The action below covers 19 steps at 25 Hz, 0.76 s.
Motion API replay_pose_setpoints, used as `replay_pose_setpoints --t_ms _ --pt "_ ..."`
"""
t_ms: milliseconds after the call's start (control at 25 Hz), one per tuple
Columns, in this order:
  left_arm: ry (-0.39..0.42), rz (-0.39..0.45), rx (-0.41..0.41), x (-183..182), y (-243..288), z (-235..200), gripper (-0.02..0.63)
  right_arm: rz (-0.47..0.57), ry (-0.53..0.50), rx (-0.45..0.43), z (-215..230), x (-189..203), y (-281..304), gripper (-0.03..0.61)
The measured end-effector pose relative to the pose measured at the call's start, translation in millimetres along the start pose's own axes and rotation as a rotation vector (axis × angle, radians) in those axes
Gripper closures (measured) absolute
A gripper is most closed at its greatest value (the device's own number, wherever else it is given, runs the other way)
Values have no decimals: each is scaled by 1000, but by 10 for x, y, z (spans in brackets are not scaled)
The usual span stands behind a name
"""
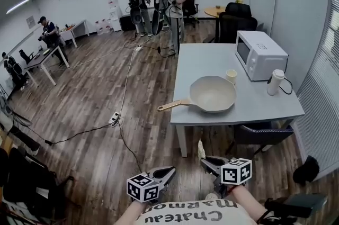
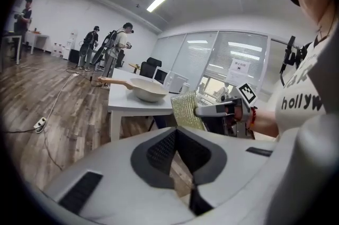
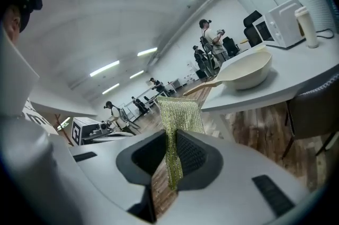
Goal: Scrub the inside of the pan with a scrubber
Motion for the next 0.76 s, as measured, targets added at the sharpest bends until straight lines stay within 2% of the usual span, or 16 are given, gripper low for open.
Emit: replay_pose_setpoints --t_ms 280,760 --pt "-22 30 -8 107 -282 -87 624 -43 -33 14 -275 139 100 517" --pt "0 51 0 128 -407 -103 623 -72 -47 33 -389 175 170 517"
Point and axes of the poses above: the fingertips, and each gripper's own axes: y forward along the fingers, z to its right, x out of its underside, the point moved 6 cm from there along -y, backward along the fingers, and after that the axes turned 8 degrees about -x, right-handed, at the moved point
